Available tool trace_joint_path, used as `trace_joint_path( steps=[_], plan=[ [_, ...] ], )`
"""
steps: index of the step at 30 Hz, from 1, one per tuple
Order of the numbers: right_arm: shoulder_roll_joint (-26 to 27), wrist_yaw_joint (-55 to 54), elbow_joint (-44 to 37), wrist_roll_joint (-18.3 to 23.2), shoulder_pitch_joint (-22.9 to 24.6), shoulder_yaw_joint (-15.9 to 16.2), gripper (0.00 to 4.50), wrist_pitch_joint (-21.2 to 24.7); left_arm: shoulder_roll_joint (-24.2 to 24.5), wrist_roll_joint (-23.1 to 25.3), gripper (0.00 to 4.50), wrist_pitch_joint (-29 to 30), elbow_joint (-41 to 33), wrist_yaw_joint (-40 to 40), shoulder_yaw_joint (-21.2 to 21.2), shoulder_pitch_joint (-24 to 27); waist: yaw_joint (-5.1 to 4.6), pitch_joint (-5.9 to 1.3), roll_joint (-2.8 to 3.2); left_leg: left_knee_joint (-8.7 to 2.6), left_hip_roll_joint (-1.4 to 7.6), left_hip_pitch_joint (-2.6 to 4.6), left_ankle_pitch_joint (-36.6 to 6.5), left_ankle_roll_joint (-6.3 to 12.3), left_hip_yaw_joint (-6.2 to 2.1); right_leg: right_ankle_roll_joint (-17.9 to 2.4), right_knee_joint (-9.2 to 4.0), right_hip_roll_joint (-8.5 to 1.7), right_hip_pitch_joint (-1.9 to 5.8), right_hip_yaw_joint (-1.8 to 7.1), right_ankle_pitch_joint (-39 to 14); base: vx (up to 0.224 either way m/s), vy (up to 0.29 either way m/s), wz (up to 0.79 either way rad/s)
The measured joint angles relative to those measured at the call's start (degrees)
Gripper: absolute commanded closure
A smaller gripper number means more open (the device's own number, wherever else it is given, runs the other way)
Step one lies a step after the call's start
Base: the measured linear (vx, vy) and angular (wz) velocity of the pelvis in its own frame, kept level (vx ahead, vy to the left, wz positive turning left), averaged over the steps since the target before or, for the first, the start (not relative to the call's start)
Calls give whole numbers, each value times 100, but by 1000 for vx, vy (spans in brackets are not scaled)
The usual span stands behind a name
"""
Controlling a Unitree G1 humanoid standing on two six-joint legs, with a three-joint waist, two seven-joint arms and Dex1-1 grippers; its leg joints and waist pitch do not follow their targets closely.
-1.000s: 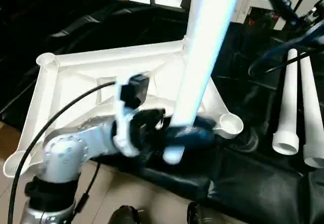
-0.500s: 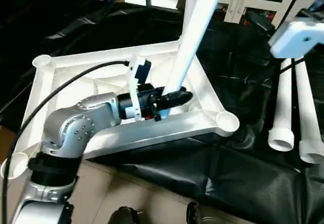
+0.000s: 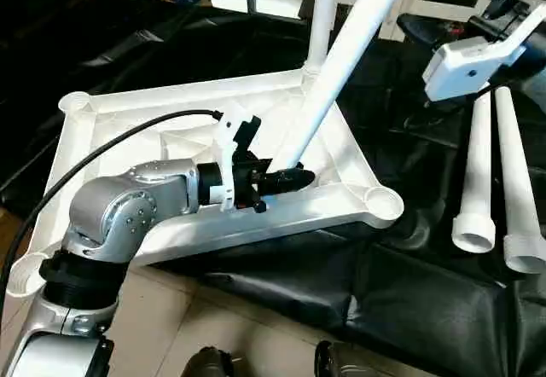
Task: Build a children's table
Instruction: Insert table leg to table base
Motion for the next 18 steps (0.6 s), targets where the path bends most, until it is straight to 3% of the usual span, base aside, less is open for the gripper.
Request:
trace_joint_path(
  steps=[8,18],
  plan=[
    [-3,-422,784,-493,-158,377,34,-199,474,288,310,63,-3,-215,-273,8,-1,1,-2,3,0,-8,-1,2,-1,0,1,0,-6,0,0,0,0,0],
    [21,-1162,1031,-631,-280,515,34,-664,146,465,310,-6,335,-154,-316,-114,1,1,-2,53,0,-14,-18,2,-1,1,36,-4,-8,5,-1,0,0,0]
  ],
)
